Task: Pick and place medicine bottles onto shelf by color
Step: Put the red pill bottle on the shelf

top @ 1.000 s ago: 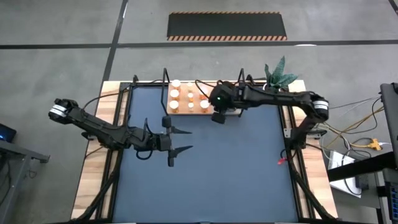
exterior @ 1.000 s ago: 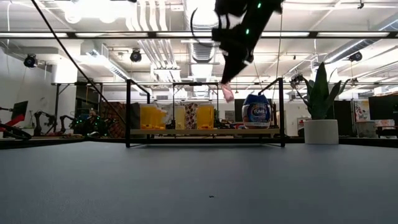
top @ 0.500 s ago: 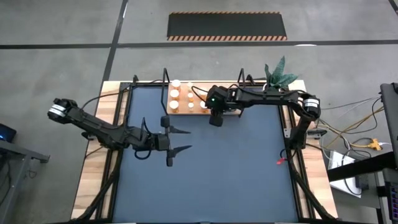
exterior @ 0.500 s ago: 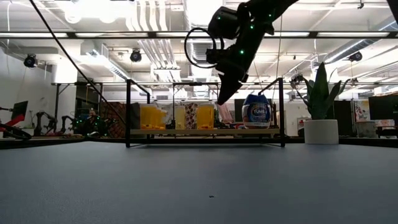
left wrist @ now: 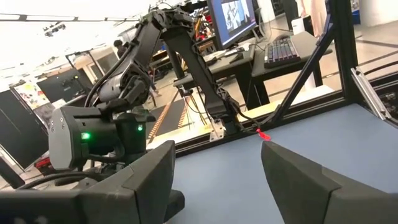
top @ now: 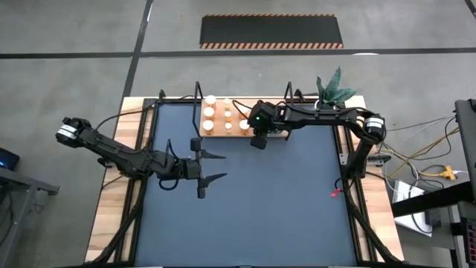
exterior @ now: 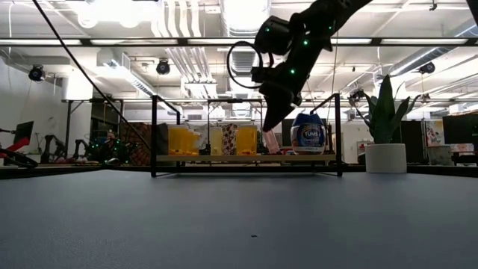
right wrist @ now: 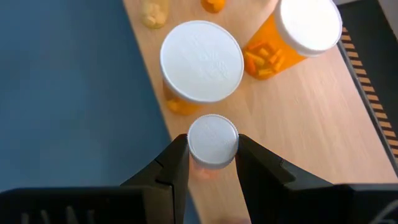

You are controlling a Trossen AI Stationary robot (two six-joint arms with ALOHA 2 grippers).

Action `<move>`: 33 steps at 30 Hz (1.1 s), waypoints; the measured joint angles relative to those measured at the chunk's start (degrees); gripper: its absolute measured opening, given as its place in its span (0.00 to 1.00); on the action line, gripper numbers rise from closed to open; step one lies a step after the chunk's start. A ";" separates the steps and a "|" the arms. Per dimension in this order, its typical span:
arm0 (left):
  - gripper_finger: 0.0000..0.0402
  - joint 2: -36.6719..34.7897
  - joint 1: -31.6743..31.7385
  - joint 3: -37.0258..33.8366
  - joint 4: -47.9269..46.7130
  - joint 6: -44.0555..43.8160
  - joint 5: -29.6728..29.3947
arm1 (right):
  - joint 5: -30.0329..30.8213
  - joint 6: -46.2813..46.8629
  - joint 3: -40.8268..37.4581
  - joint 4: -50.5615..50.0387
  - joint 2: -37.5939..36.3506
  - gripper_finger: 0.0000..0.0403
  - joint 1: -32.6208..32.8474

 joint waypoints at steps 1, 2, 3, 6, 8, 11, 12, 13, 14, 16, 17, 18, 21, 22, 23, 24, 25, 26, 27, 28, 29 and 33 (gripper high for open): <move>0.55 0.00 0.00 0.00 -0.02 0.00 -0.01 | 0.00 0.33 0.00 0.05 0.00 0.27 0.00; 0.55 0.00 0.00 0.00 -0.02 0.00 -0.01 | -0.01 0.63 0.00 0.07 0.00 0.27 -0.02; 0.55 0.00 0.00 0.00 0.00 0.00 -0.01 | 0.00 0.65 0.00 0.06 0.00 0.27 -0.02; 0.55 0.00 0.00 0.00 0.00 0.00 -0.04 | 0.00 1.12 0.00 -0.08 0.00 0.27 -0.02; 0.55 0.00 0.00 0.00 0.00 -0.01 -0.04 | 0.00 1.95 0.00 -0.08 0.00 0.28 -0.02; 0.55 0.00 0.00 0.00 0.00 0.00 -0.04 | 0.02 2.15 0.00 -0.12 0.00 0.31 -0.07; 0.55 0.00 0.00 0.00 0.00 -0.02 -0.04 | 0.02 2.15 0.00 -0.11 0.00 0.33 -0.07; 0.55 0.00 0.00 0.00 0.00 0.00 -0.05 | 0.02 2.15 0.00 -0.10 0.00 0.34 -0.07; 0.55 0.00 0.00 0.00 0.00 0.00 -0.06 | 0.04 2.15 0.00 -0.10 0.00 0.35 -0.07; 0.55 0.00 0.00 0.00 0.00 0.00 -0.05 | 0.04 2.15 0.00 -0.10 0.00 0.37 -0.07; 0.55 0.00 0.00 0.00 0.00 0.00 -0.06 | 0.04 2.15 0.00 -0.10 0.00 0.37 -0.07; 0.55 0.00 0.00 0.00 0.00 0.00 -0.06 | 0.04 2.17 0.00 -0.12 0.00 0.38 -0.07; 0.55 0.00 0.00 0.00 0.00 0.00 -0.06 | 0.07 2.12 0.00 -0.27 0.00 0.39 -0.07; 0.55 0.00 0.00 0.00 0.00 0.00 -0.06 | 0.07 2.04 0.00 -0.42 0.00 0.39 -0.07; 0.55 0.00 0.00 0.00 0.00 0.00 -0.05 | 0.09 1.75 0.00 -0.63 0.00 0.39 -0.07; 0.55 0.00 0.00 0.00 0.00 0.00 -0.06 | 0.09 1.49 0.00 -0.96 -0.08 0.38 -0.07; 0.55 0.00 0.00 0.00 0.00 -0.01 -0.06 | 0.09 1.46 0.00 -1.66 -0.35 0.38 -0.07; 0.55 0.00 0.00 0.00 0.00 0.00 -0.06 | 0.07 1.11 0.16 -2.76 -0.55 0.38 -0.04; 0.55 0.00 0.00 0.00 0.02 0.00 -0.05 | 0.09 0.80 0.71 -4.06 -0.68 0.37 0.00; 0.55 0.00 0.00 0.00 0.00 0.00 -0.06 | 0.08 0.76 1.39 -4.99 -0.81 0.37 0.00; 0.55 0.00 0.00 0.00 0.00 0.00 -0.06 | 0.09 0.71 2.09 -5.87 -0.88 0.36 0.00; 0.55 0.00 0.00 0.00 0.00 0.00 -0.06 | 0.07 -0.15 3.95 -7.46 -1.09 0.35 0.00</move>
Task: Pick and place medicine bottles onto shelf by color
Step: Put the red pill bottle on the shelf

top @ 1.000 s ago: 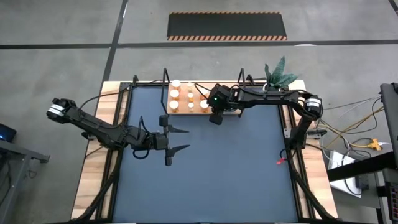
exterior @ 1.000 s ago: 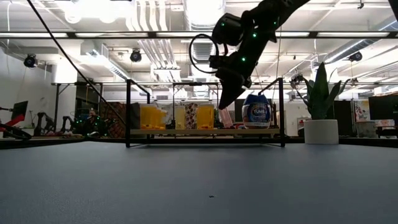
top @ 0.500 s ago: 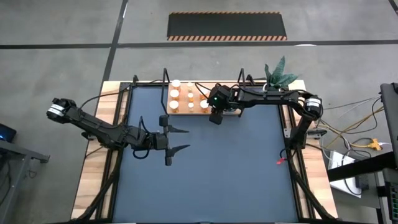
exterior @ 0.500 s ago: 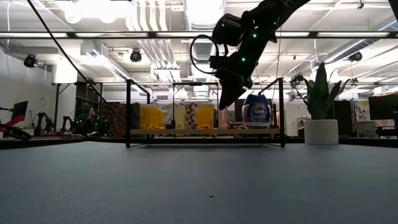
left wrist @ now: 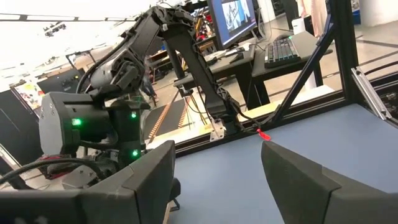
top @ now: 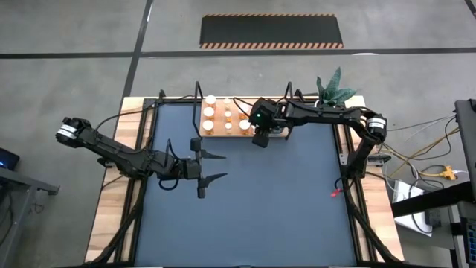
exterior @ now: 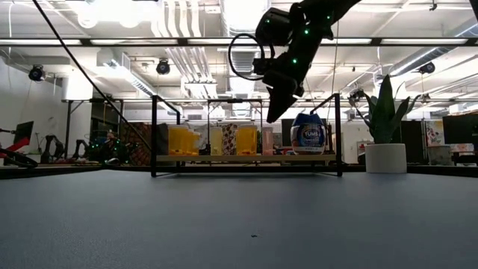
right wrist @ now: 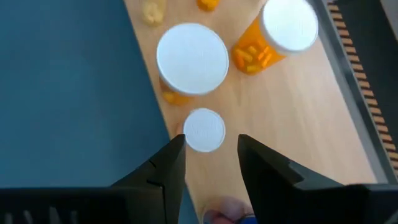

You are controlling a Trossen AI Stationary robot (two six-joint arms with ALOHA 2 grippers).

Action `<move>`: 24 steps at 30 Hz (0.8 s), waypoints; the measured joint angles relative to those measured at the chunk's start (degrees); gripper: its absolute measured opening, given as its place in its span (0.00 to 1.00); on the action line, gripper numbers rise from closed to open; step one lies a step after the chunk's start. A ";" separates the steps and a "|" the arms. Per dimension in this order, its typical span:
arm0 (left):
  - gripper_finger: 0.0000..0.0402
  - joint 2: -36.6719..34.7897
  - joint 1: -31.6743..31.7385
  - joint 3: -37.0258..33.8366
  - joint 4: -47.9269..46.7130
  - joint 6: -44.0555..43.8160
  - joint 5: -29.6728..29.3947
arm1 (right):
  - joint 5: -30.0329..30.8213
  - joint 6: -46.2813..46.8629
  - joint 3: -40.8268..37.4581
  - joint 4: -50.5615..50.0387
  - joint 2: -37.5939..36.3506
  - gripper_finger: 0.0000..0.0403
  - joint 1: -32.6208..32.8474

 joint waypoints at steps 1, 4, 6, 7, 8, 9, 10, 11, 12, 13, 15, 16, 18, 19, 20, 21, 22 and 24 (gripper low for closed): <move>0.55 0.00 0.00 0.00 0.02 0.01 0.01 | 0.00 -0.36 0.23 0.01 0.00 0.34 0.00; 0.55 0.00 0.00 0.00 0.01 0.18 0.01 | 0.00 -1.36 0.48 0.58 0.00 0.31 0.00; 0.55 0.00 0.00 0.00 0.00 0.39 0.00 | -0.02 -2.01 0.46 1.68 0.01 0.27 0.00; 0.55 0.00 0.00 0.00 0.02 0.42 0.00 | -0.02 -2.25 0.46 1.99 0.02 0.25 0.00; 0.55 0.00 0.00 0.00 0.00 0.42 0.00 | -0.03 -2.31 0.46 2.14 0.08 0.22 0.00; 0.55 0.00 0.00 0.00 0.01 0.46 0.01 | -0.03 -2.30 0.46 2.48 0.16 0.20 0.00; 0.55 0.00 0.00 0.00 0.01 0.54 0.01 | -0.04 -2.29 0.46 2.82 0.24 0.17 0.00; 0.55 0.00 0.00 0.00 0.02 0.75 0.02 | -0.04 -2.34 0.46 2.90 0.26 0.14 0.00; 0.55 0.00 0.00 0.00 0.02 1.19 0.01 | -0.06 -2.44 0.42 3.00 0.28 0.12 0.00; 0.55 0.00 0.00 0.00 0.02 1.45 0.01 | -0.07 -2.54 0.38 3.54 0.47 0.10 0.00; 0.55 0.00 0.00 0.00 0.02 1.49 0.00 | -0.15 -2.81 0.28 4.36 0.73 0.06 0.00; 0.55 0.00 0.00 0.00 0.03 1.49 0.00 | -0.15 -2.86 0.12 4.21 0.80 0.05 0.00; 0.55 0.00 0.00 0.00 0.04 1.49 0.00 | -0.19 -2.92 0.01 4.24 1.31 0.03 0.00; 0.55 0.00 0.00 0.00 0.03 1.51 0.02 | -0.17 -2.87 -0.07 4.32 1.49 0.03 0.00; 0.55 0.00 0.00 0.00 0.02 1.50 0.01 | -0.18 -2.86 -0.18 4.14 1.68 0.02 0.00; 0.55 0.00 0.01 0.00 0.08 1.50 0.01 | -0.17 -2.86 -0.22 4.05 1.95 0.02 0.00; 0.55 0.00 0.00 0.00 0.05 1.51 0.00 | -0.17 -2.86 -0.27 4.22 2.18 0.02 0.00; 0.55 0.00 0.00 0.00 0.05 1.51 0.01 | -0.07 -2.88 -0.30 4.47 2.64 0.02 0.00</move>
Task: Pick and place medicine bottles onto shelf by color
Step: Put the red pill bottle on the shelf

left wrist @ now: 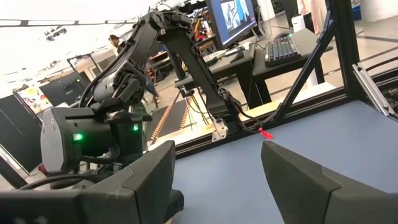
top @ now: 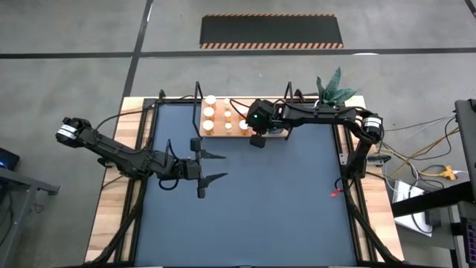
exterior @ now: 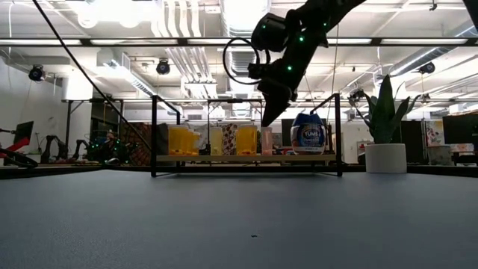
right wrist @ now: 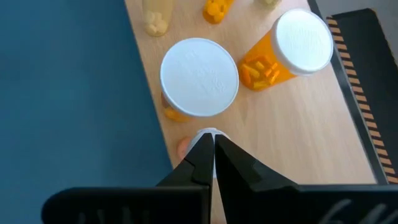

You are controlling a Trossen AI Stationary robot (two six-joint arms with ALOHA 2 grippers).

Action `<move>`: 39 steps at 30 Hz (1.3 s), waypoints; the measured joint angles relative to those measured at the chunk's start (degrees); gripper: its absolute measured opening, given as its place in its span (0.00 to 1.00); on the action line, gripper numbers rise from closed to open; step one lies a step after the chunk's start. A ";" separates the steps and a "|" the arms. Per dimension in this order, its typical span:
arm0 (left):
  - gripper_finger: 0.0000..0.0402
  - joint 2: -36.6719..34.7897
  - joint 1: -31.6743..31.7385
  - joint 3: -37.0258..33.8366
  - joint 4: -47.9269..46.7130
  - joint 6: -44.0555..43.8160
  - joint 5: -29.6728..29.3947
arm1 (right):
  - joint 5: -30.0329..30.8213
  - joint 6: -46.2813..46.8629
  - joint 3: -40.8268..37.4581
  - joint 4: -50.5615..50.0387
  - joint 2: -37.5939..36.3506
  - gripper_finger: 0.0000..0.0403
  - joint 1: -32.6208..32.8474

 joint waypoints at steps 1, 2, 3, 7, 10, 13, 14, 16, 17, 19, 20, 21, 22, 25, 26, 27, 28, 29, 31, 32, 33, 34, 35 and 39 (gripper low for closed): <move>0.55 0.00 0.02 0.00 0.01 0.00 0.00 | 0.00 0.00 0.00 -0.11 0.06 0.02 0.00; 0.55 0.00 0.02 0.00 -0.01 0.00 0.00 | 0.00 -0.02 0.00 -0.17 0.10 0.02 0.00; 0.55 0.00 0.02 0.00 -0.01 0.00 -0.01 | 0.02 -0.02 0.00 -0.27 0.13 0.02 0.00; 0.55 0.00 0.02 0.00 -0.01 0.00 0.00 | 0.06 -0.41 0.00 -1.12 -0.13 0.02 0.00; 0.55 0.00 0.02 0.00 -0.01 0.02 -0.01 | 0.05 -0.43 -0.02 -1.92 -0.46 0.02 0.00; 0.55 0.00 0.02 0.00 -0.01 0.02 -0.01 | 0.05 -0.44 -0.02 -2.26 -0.48 0.02 0.00; 0.55 0.00 0.02 0.00 -0.01 0.02 -0.01 | 0.06 -0.44 -0.02 -2.40 -0.49 0.02 0.00; 0.55 0.00 0.02 0.00 -0.01 0.02 0.00 | 0.05 -0.44 -0.02 -2.51 -0.52 0.02 0.00; 0.55 0.00 0.02 0.00 0.01 0.02 -0.01 | 0.05 -0.44 -0.02 -2.49 -0.52 0.02 0.00; 0.55 0.00 0.02 0.00 -0.01 0.02 -0.01 | 0.07 -0.44 -0.02 -2.66 -0.62 0.02 0.00; 0.55 0.00 0.02 0.00 0.01 0.02 -0.01 | 0.07 -0.45 -0.06 -2.81 -0.69 0.02 0.00; 0.55 0.00 0.02 0.00 -0.01 0.02 -0.01 | 0.07 -0.46 -0.07 -2.91 -0.70 0.02 0.00; 0.55 0.00 0.02 0.00 0.00 0.02 -0.01 | 0.05 -0.46 -0.07 -2.91 -0.72 0.02 0.00; 0.55 0.00 0.02 0.00 -0.01 0.02 0.01 | 0.07 -0.46 -0.07 -3.37 -0.81 0.02 0.00; 0.55 0.00 0.02 0.00 -0.01 0.03 -0.01 | 0.07 -0.46 -0.09 -3.31 -0.81 0.02 0.00; 0.55 0.00 0.02 0.00 -0.01 0.02 -0.01 | 0.06 -0.46 -0.09 -3.17 -0.81 0.02 0.00; 0.55 0.00 0.02 0.00 0.01 0.02 -0.01 | 0.07 -0.46 -0.09 -3.05 -0.81 0.02 0.00; 0.55 0.00 0.02 0.00 0.00 0.03 0.00 | 0.07 -0.46 -0.11 -2.90 -0.81 0.02 0.00; 0.55 0.00 0.02 0.00 -0.01 0.03 -0.01 | 0.05 -0.52 -0.11 -2.71 -0.81 0.02 0.00; 0.55 -0.01 0.02 0.00 -0.01 0.02 -0.01 | 0.05 -0.57 -0.11 -2.71 -0.83 0.02 0.00; 0.55 0.00 0.01 0.00 -0.01 0.03 0.00 | 0.05 -0.55 -0.11 -2.72 -0.98 0.02 0.00; 0.55 -0.01 0.02 0.00 -0.01 0.04 0.00 | 0.05 -0.56 -0.13 -2.73 -1.07 0.02 0.00; 0.55 0.00 0.02 0.00 -0.01 0.04 0.00 | 0.05 -0.60 -0.14 -2.72 -1.18 0.02 0.00; 0.55 -0.02 0.02 0.00 -0.01 0.07 0.00 | 1.32 -0.98 -0.17 -2.38 -1.56 0.02 0.00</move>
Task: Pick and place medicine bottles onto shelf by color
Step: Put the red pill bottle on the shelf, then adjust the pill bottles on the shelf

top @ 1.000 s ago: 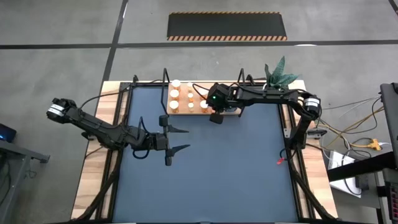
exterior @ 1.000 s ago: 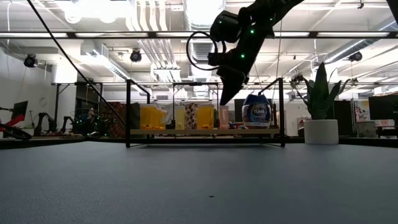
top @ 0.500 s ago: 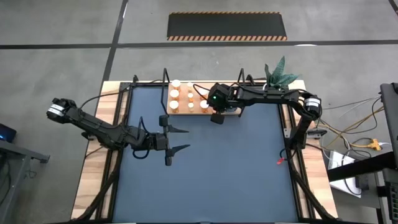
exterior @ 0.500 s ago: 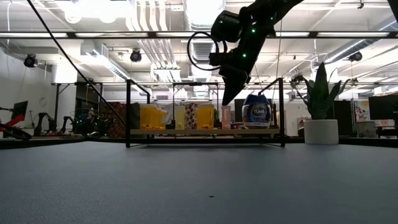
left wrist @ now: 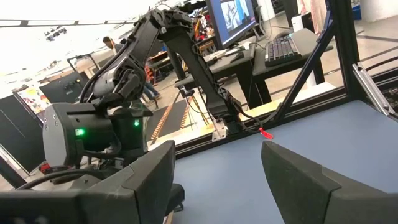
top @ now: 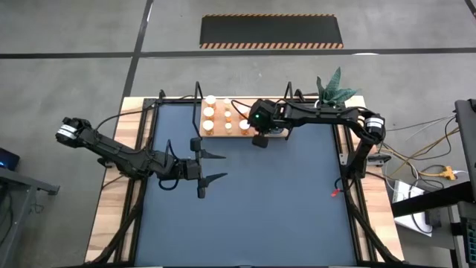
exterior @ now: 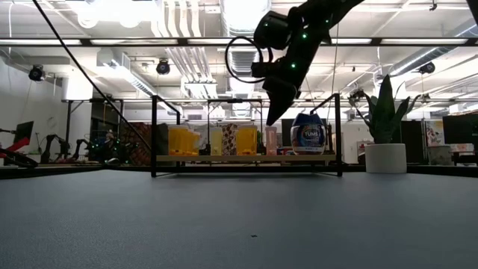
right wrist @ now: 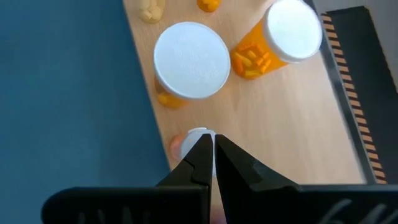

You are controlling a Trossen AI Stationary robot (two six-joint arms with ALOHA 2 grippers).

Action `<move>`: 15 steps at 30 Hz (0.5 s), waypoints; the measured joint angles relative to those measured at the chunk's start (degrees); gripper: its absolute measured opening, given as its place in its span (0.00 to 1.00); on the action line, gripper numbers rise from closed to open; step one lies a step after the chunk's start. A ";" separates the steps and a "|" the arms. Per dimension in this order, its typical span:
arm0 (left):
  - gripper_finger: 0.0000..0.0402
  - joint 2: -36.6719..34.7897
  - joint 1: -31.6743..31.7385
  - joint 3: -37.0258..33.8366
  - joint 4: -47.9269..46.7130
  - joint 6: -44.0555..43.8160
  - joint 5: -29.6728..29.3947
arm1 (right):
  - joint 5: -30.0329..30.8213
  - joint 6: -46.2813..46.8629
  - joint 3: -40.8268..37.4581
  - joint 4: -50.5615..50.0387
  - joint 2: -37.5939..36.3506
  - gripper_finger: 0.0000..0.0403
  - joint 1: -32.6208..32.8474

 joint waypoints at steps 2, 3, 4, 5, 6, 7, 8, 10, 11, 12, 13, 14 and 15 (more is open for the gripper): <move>0.55 0.00 0.00 0.00 0.00 0.00 -0.01 | 0.13 -0.43 0.00 0.10 -0.21 0.02 0.00; 0.55 0.00 0.00 0.00 0.00 0.00 0.00 | 0.13 -0.49 0.00 0.23 -0.30 0.02 0.00; 0.55 0.01 0.00 0.00 0.00 0.00 -0.01 | 0.13 -0.57 0.00 0.32 -0.41 0.02 0.00; 0.55 0.00 0.00 0.00 0.00 0.00 0.00 | 0.13 -0.62 0.00 0.29 -0.50 0.02 0.00; 0.55 0.00 0.00 0.00 0.00 0.00 0.00 | 0.12 -0.69 0.00 0.33 -0.59 0.02 0.00; 0.55 0.00 0.00 0.00 0.00 0.00 0.00 | 0.13 -0.71 0.00 0.39 -0.76 0.02 0.04; 0.55 0.00 0.00 0.00 0.00 0.00 -0.01 | 0.13 -0.81 0.00 0.41 -1.00 0.02 0.11; 0.55 0.00 0.00 0.00 0.00 0.00 -0.01 | 0.15 -0.96 0.00 0.41 -1.77 0.02 0.33; 0.55 0.00 0.00 0.00 0.00 0.00 -0.01 | 0.15 -0.96 0.00 0.38 -2.26 0.02 0.56; 0.55 0.00 -0.01 0.00 0.00 -0.03 -0.01 | 0.15 -0.92 0.00 0.14 -2.91 0.02 0.92; 0.55 0.00 0.00 0.00 -0.01 -0.11 -0.01 | 0.13 -0.69 -0.02 -0.56 -3.79 0.02 1.41; 0.55 0.00 0.00 0.00 -0.02 -0.59 -0.02 | 0.13 -0.39 -0.15 -1.48 -4.74 0.02 2.07; 0.55 0.04 0.02 0.00 -0.02 -1.60 -0.03 | 0.13 0.22 -0.45 -2.36 -5.86 0.02 2.89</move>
